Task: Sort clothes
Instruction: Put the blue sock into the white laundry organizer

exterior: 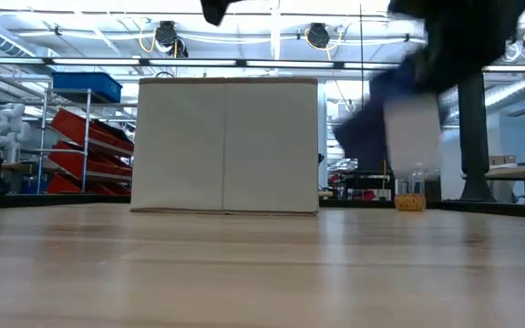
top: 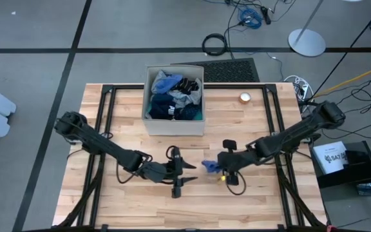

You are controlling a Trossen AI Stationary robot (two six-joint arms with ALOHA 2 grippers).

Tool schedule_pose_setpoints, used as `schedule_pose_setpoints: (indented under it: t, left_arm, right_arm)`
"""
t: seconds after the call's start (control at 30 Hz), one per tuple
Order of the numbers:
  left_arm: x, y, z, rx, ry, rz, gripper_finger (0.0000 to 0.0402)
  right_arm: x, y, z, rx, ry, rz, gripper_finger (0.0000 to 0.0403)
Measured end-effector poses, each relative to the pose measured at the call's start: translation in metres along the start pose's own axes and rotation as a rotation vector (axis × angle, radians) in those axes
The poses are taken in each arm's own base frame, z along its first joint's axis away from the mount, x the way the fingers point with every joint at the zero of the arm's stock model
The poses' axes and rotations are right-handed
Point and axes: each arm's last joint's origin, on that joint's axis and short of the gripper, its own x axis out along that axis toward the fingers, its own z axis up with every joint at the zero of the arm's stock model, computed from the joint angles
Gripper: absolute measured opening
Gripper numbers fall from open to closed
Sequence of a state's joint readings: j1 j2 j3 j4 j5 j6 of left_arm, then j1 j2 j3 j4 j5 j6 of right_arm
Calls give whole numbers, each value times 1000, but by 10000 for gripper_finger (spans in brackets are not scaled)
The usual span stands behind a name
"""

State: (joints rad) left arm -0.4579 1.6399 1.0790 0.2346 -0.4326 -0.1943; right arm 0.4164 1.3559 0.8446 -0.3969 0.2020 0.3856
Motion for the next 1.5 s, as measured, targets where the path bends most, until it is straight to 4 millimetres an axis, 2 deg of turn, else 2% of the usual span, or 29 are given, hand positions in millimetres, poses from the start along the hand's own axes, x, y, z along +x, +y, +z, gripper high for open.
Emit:
schedule_pose_setpoints:
  t: [0.23, 0.5, 0.83, 1.03, 1.2, 1.5]
  left_arm:
    - [18, 6, -8, -20, -18, -12, 189]
    - [25, 12, -11, -19, -20, 8, 189]
    - [25, 9, -9, 453, -38, -63, 189]
    - [27, 11, -8, 581, -68, -92, 189]
    - [36, 10, -15, 808, -58, -89, 189]
    - [58, 3, -11, 1165, -41, -14, 189]
  right_arm:
    - [-19, 14, 15, -38, -177, 64, 3]
    - [-19, 15, 16, -46, -187, 70, 2]
    - [-19, 15, 16, -47, -188, 71, 2]
    - [-19, 15, 16, -40, -188, 73, 3]
    - [-19, 15, 16, 16, -187, 82, 3]
    - [-19, 15, 17, 106, -157, 150, 3]
